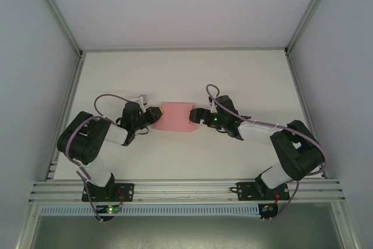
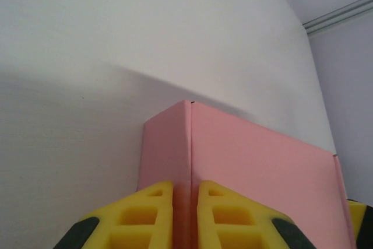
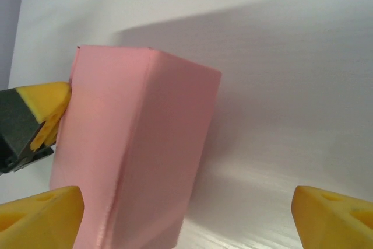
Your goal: Assemble paper box
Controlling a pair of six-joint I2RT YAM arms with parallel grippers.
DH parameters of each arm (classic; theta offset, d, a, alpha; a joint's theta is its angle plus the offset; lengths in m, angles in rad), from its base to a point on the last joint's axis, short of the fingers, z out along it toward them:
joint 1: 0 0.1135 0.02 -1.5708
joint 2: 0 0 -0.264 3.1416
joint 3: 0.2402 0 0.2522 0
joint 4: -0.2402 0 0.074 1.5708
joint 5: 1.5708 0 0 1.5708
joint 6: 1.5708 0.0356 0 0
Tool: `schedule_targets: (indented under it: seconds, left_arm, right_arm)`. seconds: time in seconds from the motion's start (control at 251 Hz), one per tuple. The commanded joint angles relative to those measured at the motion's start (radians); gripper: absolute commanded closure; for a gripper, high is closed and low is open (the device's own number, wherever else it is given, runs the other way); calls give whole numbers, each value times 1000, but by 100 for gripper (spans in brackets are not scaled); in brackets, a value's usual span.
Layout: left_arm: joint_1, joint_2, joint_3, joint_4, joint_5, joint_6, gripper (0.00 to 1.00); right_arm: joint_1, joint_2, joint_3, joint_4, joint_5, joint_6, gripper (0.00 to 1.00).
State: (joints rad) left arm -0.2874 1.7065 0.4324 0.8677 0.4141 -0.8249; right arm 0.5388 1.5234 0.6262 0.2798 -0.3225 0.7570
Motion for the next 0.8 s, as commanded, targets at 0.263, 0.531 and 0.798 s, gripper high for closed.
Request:
schedule_targets:
  seconds: [0.263, 0.531, 0.798]
  left_arm:
    - [21, 85, -73, -182, 44, -12, 93]
    - [21, 94, -53, -207, 39, -2, 94]
    - [20, 50, -24, -215, 70, 40, 79]
  right_arm:
    - [-4, 179, 40, 207, -205, 137, 17]
    - [12, 233, 82, 323, -261, 177, 28]
    - [-15, 139, 21, 316, -239, 170, 60]
